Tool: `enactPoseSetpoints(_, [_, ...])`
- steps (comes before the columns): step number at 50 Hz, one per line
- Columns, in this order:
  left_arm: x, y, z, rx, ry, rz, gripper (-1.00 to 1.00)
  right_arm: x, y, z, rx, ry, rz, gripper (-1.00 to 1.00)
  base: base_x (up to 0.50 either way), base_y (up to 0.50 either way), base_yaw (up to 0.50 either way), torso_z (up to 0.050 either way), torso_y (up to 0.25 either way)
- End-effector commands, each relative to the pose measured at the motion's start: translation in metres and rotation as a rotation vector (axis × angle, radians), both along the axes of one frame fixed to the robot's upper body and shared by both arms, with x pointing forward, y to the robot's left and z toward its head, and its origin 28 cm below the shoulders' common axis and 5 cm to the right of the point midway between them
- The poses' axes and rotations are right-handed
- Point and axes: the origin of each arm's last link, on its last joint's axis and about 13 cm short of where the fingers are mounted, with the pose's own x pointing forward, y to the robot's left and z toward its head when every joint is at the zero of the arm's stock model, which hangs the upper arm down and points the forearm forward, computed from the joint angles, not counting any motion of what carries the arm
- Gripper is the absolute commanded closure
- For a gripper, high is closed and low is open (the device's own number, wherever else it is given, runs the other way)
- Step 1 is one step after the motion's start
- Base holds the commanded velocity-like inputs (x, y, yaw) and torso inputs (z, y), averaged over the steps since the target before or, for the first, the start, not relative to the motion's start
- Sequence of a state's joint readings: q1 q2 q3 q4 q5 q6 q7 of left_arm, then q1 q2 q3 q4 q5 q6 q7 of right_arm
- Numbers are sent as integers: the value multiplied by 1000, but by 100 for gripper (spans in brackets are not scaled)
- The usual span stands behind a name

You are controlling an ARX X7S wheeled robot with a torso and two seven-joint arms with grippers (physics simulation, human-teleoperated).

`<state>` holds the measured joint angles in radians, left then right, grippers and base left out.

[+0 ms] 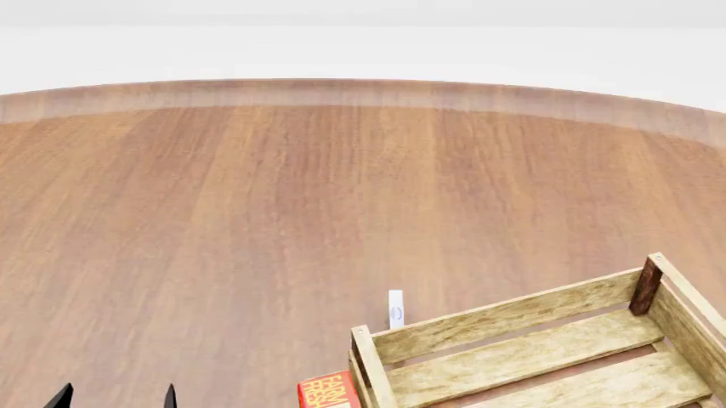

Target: Pick up the tomato sauce, and put it in the wooden tray.

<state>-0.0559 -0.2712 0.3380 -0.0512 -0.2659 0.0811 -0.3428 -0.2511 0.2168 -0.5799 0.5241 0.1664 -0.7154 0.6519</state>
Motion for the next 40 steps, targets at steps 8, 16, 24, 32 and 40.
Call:
enactPoseSetpoints(8, [-1,0,1,0,-1,0,-100,-4,2,27,-46,-123,14,100,0,0,0,0,0])
enactPoseSetpoints(16, [1,0,0,0,-1,0,-100,-3,4,38,-56,-171,36,100,0,0,0,0,0])
enactPoseSetpoints(24, [0,0,0,-1,-1,0,-100,-5,5,49,-69,-214,44,100,0,0,0,0,0])
enactPoseSetpoints(32, [0,0,0,-3,0,2,-100,-6,5,58,-73,-245,58,100,0,0,0,0,0])
enactPoseSetpoints(40, [1,0,0,-4,1,2,-100,-3,3,71,-86,-289,54,100,0,0,0,0,0])
